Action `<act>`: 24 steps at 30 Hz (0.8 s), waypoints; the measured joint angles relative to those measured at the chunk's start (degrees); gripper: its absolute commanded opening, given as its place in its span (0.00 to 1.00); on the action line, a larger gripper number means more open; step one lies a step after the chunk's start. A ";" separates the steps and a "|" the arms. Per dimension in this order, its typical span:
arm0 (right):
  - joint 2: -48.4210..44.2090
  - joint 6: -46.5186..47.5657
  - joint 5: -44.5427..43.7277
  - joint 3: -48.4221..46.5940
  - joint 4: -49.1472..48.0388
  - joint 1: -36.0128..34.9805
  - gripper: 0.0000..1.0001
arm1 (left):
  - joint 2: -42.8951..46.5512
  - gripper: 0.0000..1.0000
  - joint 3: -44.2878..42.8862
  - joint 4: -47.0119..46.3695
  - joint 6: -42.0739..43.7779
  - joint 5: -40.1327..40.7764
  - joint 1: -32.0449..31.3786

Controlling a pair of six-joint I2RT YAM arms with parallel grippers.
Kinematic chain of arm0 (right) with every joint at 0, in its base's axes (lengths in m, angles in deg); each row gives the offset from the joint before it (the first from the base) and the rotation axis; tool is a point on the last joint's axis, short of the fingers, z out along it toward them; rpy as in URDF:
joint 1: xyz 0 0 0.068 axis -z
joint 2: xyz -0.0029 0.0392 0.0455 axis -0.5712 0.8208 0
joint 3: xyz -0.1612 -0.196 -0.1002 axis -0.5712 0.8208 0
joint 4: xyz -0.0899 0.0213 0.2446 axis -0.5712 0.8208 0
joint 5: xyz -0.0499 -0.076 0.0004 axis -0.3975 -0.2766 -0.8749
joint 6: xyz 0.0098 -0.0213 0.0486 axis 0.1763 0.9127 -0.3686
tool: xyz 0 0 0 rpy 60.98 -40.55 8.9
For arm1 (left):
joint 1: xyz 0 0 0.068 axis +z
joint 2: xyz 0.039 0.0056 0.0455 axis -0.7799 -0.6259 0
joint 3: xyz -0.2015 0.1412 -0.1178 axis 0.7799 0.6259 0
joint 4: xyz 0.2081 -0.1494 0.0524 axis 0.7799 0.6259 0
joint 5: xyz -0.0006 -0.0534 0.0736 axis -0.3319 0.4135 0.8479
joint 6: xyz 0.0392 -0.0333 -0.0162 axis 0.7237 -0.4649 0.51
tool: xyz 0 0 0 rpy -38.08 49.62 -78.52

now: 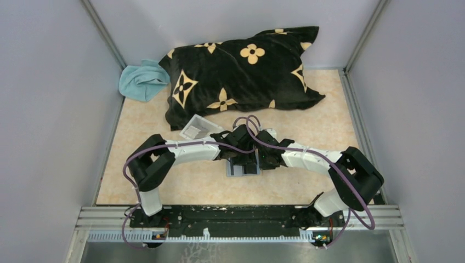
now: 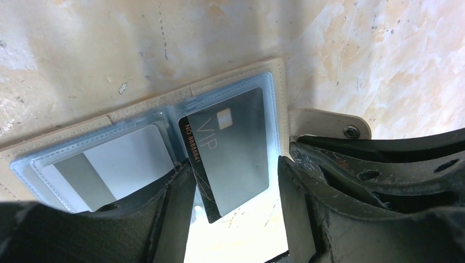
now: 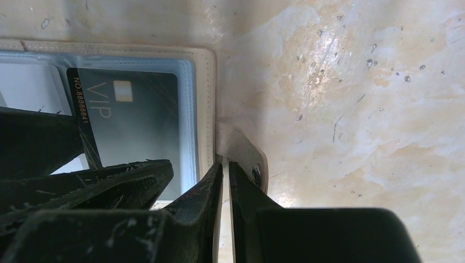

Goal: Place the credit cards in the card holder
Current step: Place the credit card in the card holder.

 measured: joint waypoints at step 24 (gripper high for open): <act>-2.58 -1.07 0.52 1.20 6.43 0.24 0.09 | -5.27 0.65 -10.47 13.51 0.59 4.42 -1.68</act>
